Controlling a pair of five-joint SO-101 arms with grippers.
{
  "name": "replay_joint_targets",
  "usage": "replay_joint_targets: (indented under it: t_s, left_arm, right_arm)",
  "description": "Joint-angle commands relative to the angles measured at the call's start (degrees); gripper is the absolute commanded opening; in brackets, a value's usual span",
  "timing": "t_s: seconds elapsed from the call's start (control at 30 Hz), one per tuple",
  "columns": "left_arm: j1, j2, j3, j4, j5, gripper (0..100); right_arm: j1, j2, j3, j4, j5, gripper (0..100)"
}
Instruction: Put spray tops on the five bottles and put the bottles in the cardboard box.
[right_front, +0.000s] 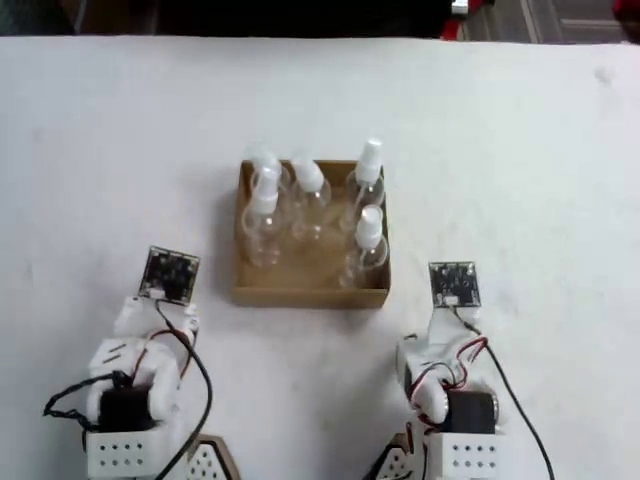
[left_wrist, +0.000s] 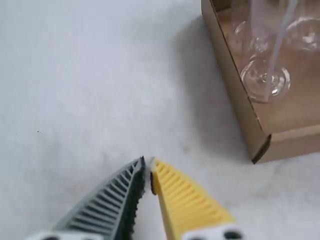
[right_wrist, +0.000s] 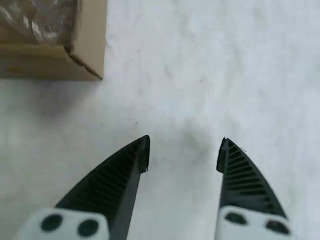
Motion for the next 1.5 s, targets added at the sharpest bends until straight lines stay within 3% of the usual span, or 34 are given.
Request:
replay_joint_targets:
  t_s: [0.0,0.33,0.53,0.6,1.03,1.13,1.23,1.47]
  left_arm:
    - [-0.22,-0.48,0.09,1.14,-0.26,2]
    - [-0.13,-0.48,0.09,6.33,0.0,2]
    - [6.46,-0.48,0.09,9.67,14.95,2]
    - [8.4,-0.48,0.09,9.93,16.53,2]
    - [8.84,-0.48,0.09,13.19,8.26,2]
    - [8.84,-0.48,0.09,13.19,8.26,2]
    - [8.84,-0.48,0.09,13.19,8.35,2]
    - [8.57,-0.48,0.09,13.19,8.35,2]
  right_arm:
    - [-0.75,-1.01,1.32,-2.51,-0.26,19.8]
    - [-0.75,-1.01,1.32,-2.51,-0.26,19.8]
    - [-0.75,-0.92,1.32,-2.51,-0.26,19.8]
    - [-0.75,-0.92,1.32,-2.51,-0.26,19.7]
    - [-0.75,-0.92,1.32,-2.24,-0.09,19.3]
    - [-0.75,-0.92,1.32,-2.24,0.0,13.6]
    - [-1.19,-0.92,1.32,-2.24,0.18,1.2]
    - [-1.19,-0.84,1.32,-2.24,0.18,1.6]
